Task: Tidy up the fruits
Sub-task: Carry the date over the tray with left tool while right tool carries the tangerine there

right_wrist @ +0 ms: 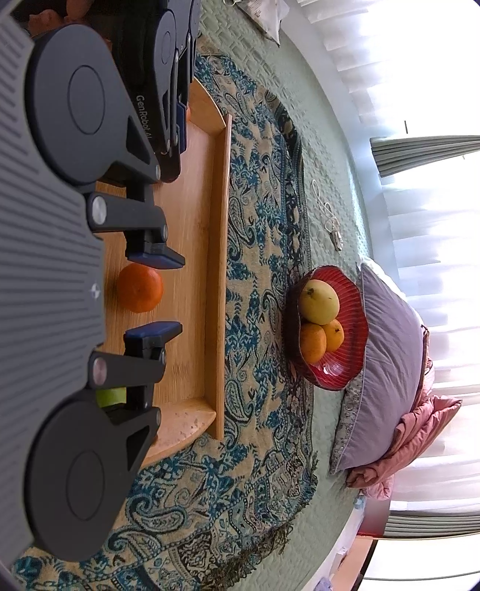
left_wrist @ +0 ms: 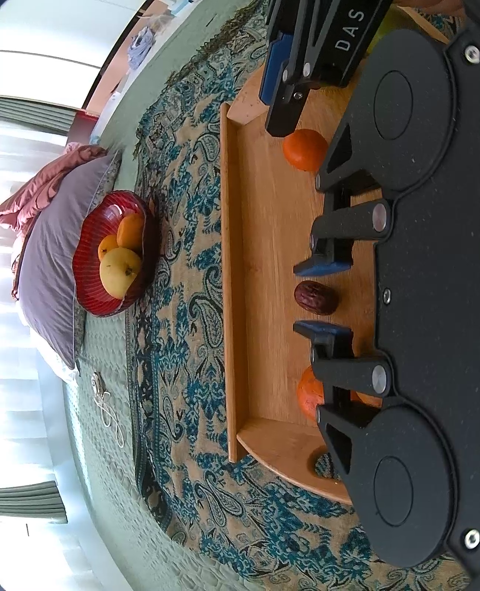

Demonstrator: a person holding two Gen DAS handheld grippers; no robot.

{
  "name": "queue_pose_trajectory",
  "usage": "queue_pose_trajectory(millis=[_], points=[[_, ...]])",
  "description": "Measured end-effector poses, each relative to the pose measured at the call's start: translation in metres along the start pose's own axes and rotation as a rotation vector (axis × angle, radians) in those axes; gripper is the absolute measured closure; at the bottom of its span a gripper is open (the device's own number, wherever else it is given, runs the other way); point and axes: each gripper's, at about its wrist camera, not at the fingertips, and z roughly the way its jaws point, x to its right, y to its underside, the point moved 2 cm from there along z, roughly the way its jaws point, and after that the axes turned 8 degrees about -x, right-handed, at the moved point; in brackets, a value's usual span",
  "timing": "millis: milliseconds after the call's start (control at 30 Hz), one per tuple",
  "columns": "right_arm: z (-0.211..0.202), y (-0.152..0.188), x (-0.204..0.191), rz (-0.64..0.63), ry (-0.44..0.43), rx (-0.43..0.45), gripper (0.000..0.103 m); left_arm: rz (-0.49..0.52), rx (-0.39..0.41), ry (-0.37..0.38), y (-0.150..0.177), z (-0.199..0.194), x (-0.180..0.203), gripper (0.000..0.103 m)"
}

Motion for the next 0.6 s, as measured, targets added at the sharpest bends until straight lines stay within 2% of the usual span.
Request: queue_pose_trajectory(millis=[67, 300, 400, 533, 600], points=[[-0.004, 0.001, -0.001, -0.007, 0.007, 0.006, 0.048, 0.0, 0.007, -0.001, 0.001, -0.004, 0.0, 0.068], [-0.018, 0.006, -0.006, -0.059, 0.033, 0.03, 0.038, 0.01, 0.032, 0.007, 0.006, -0.025, -0.001, 0.055], [-0.025, 0.009, -0.008, -0.061, 0.031, 0.043, 0.033, 0.003, 0.047, 0.014, 0.01, -0.036, -0.003, 0.045], [-0.036, 0.013, -0.008, -0.059, 0.033, 0.059, 0.019, 0.022, 0.059, 0.007, 0.018, -0.05, -0.004, 0.035], [-0.042, 0.016, -0.009, -0.066, 0.036, 0.076, 0.016, 0.033, 0.067, -0.002, 0.023, -0.057, -0.005, 0.03]])
